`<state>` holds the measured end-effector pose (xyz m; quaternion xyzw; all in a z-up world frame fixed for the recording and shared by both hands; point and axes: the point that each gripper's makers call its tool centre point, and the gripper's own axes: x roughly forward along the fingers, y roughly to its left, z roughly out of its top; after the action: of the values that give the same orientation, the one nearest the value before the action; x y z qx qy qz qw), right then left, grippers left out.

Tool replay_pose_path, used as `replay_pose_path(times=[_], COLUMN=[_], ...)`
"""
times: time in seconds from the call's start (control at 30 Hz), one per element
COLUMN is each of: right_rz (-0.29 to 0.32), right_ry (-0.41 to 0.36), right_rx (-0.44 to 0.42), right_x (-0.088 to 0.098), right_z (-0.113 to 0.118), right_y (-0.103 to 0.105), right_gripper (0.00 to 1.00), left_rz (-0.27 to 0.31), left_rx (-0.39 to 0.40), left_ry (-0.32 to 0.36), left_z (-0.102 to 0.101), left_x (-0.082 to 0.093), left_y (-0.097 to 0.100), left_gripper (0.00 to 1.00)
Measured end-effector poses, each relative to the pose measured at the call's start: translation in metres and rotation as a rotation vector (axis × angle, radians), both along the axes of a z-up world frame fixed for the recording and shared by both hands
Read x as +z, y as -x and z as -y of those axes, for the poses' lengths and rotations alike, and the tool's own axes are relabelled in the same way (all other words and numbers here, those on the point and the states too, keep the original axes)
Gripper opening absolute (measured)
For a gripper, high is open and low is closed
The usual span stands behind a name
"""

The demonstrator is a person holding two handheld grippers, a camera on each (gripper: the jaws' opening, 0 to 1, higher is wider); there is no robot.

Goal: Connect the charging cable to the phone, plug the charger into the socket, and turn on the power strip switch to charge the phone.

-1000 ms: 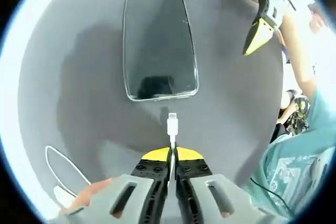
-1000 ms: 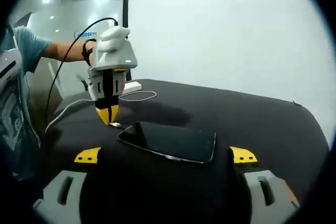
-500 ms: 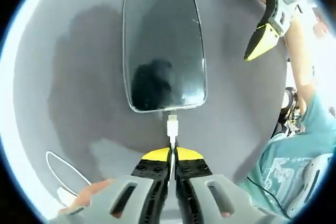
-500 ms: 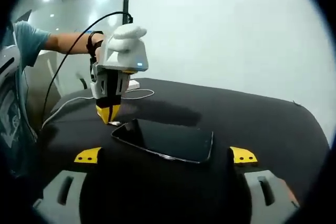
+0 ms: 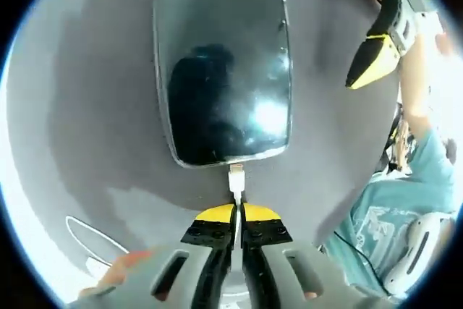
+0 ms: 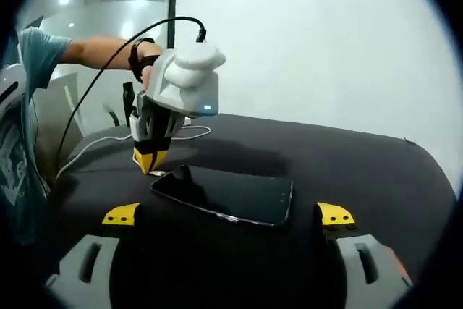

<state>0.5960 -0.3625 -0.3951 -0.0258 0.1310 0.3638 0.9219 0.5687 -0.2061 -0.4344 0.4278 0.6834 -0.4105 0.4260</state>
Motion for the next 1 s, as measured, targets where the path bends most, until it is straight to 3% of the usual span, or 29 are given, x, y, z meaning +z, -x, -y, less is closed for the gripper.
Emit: replay_pose_path(times=[0.23,0.43,0.53,0.73,0.83,0.93,1.0], right_rz=[-0.002,0.002,0.000,-0.001,-0.001,-0.001,-0.002], right_ry=[-0.006,-0.025,-0.024,-0.020,-0.021,-0.021,-0.022], right_rx=[-0.001,-0.012,-0.013,-0.009,-0.007,-0.009,-0.009], right_x=[-0.002,0.000,-0.001,-0.001,-0.002,-0.002,-0.002], right_z=[0.000,0.003,0.004,0.002,0.002,0.003,0.003], right_y=[-0.001,-0.001,-0.002,-0.002,-0.002,-0.002,-0.002], right_gripper=[0.92,0.91,0.91,0.90,0.90,0.90,0.89], left_rz=[-0.002,0.005,0.064,0.190,0.252,0.249,0.199], left_rx=[0.056,0.023,0.099,0.099,0.169,0.224,0.270], left_ry=[0.021,0.081,0.158,0.388,0.487,0.568,0.624], left_z=[0.000,-0.001,-0.001,-0.003,-0.006,-0.005,-0.001], left_x=[0.000,0.000,0.001,0.004,0.006,0.008,0.012], left_y=[0.000,0.002,0.000,-0.003,-0.001,0.001,0.011], left_gripper=[0.00,0.01,0.01,0.03,0.04,0.09,0.21])
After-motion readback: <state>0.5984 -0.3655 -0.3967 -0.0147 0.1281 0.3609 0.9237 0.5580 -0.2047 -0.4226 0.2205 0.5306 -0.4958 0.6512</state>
